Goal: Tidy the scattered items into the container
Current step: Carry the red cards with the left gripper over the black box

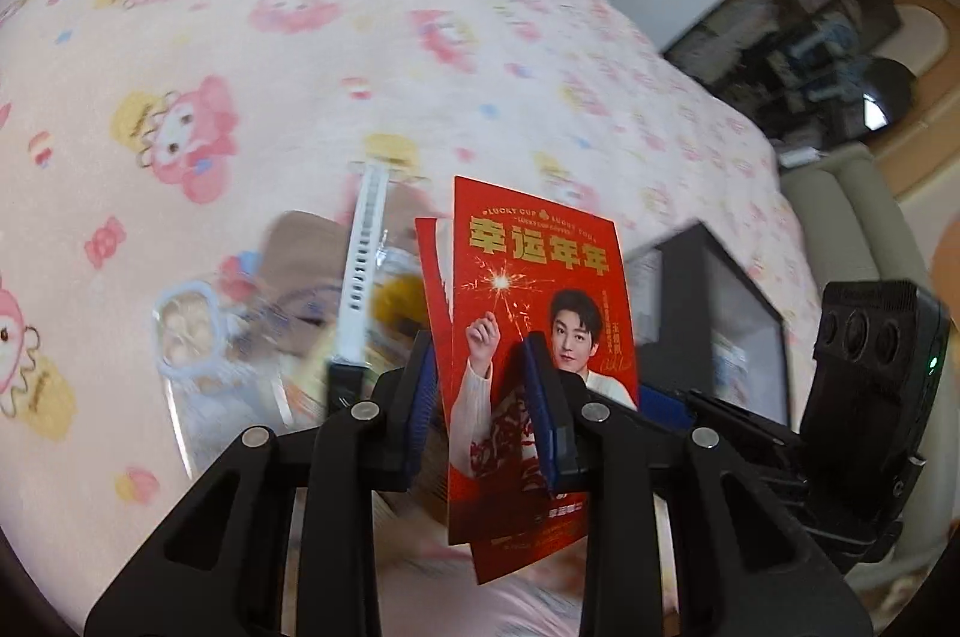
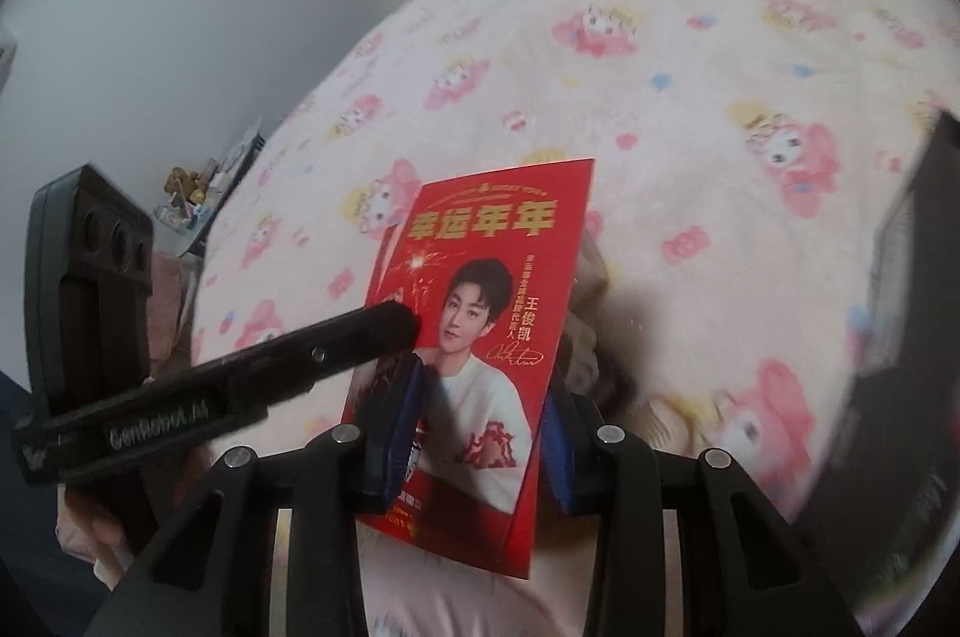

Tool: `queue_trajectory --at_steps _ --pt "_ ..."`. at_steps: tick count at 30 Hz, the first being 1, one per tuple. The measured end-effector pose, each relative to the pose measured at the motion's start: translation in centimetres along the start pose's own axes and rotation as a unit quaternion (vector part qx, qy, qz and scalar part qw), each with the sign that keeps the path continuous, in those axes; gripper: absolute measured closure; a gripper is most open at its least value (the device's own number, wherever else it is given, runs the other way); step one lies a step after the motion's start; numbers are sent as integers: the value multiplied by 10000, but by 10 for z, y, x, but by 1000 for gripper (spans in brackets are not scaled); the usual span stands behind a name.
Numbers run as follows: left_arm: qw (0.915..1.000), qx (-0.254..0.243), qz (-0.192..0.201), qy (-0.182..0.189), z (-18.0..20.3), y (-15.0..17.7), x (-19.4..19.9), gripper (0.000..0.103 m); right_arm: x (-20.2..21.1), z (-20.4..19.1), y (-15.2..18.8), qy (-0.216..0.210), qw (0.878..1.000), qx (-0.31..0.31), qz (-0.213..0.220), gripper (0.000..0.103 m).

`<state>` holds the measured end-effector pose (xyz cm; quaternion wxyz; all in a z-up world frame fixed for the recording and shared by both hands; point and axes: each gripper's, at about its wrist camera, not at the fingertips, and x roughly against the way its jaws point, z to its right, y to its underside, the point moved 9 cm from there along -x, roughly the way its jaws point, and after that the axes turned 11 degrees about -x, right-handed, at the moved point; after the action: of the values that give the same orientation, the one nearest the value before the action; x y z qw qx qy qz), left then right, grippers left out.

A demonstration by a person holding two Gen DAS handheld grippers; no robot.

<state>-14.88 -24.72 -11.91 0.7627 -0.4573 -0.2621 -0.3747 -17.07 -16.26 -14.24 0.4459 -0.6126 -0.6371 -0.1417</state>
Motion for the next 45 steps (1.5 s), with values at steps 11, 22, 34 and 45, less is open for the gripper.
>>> queue_trajectory --at_steps 11,22,34,45 --pt "9880 -1162 -684 752 163 64 -48 72 135 93 79 737 9942 -314 723 69" --pt "9768 -1696 -949 902 214 128 -115 69 126 201 118 1604 9840 -580 524 69" --pt "9826 -1479 -530 991 200 127 -107 67 152 212 113 997 9832 -1126 1038 69" --pt "9867 -1393 30 839 196 113 -95 71 139 205 117 1283 9845 -787 905 73"
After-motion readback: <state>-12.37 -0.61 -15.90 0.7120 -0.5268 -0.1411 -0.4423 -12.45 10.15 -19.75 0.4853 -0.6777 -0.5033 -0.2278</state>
